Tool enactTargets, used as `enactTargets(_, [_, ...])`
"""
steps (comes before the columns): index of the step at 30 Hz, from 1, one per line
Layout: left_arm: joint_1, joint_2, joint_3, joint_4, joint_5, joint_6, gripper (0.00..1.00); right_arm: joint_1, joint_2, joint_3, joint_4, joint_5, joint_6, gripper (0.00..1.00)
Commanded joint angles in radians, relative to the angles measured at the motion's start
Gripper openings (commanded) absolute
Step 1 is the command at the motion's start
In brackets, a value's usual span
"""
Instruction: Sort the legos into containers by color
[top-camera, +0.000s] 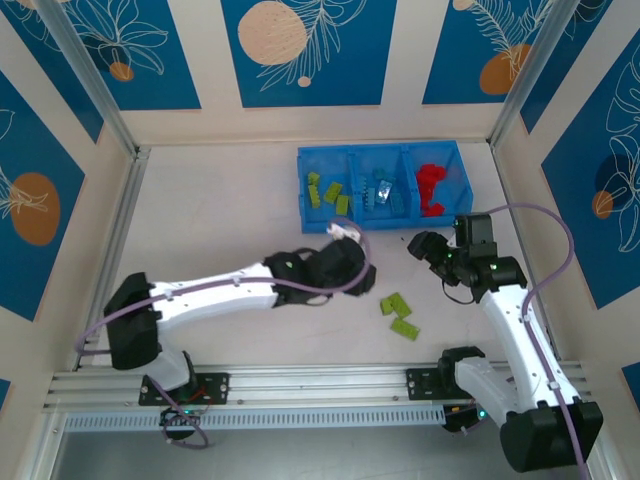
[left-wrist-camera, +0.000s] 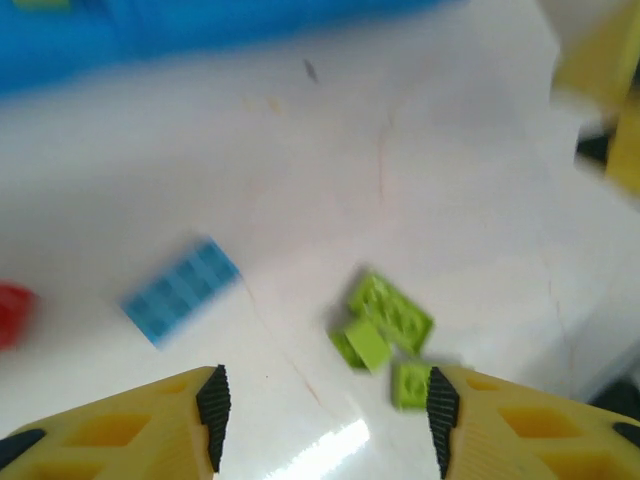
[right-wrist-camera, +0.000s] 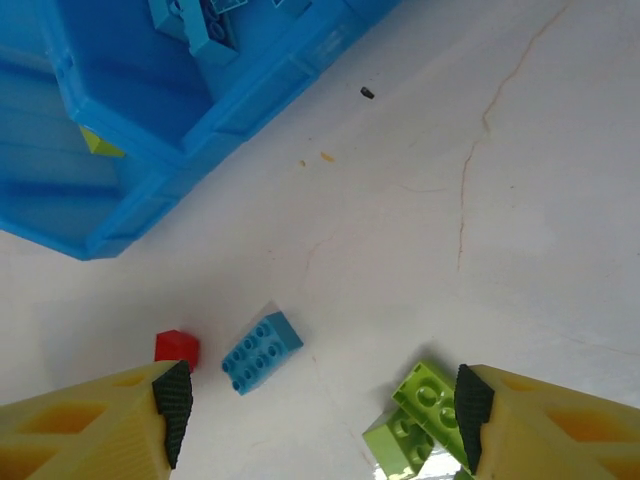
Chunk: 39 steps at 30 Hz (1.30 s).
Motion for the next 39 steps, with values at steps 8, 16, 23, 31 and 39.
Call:
enactTargets(8, [-0.057,0.297,0.109,0.034,0.089,-0.095,0.77,-0.058,-0.051,-0.063,0.051,-0.198,0.026,0.73])
enactTargets(16, [-0.05,0.424,0.187,0.026,0.022,-0.053,0.84,-0.062,-0.065,-0.069,0.042,-0.203,0.022,0.73])
enactTargets(23, [-0.04,0.487,0.211,-0.009,-0.076,-0.055,0.62,-0.062,-0.066,-0.068,0.042,-0.211,0.025,0.73])
enactTargets(31, [-0.036,0.516,0.195,-0.004,-0.078,-0.039,0.45,-0.057,-0.067,-0.074,0.043,-0.208,0.033,0.73])
enactTargets(39, [-0.035,0.46,0.166,0.007,-0.086,0.028,0.34,-0.047,-0.069,-0.076,0.052,-0.228,0.029,0.73])
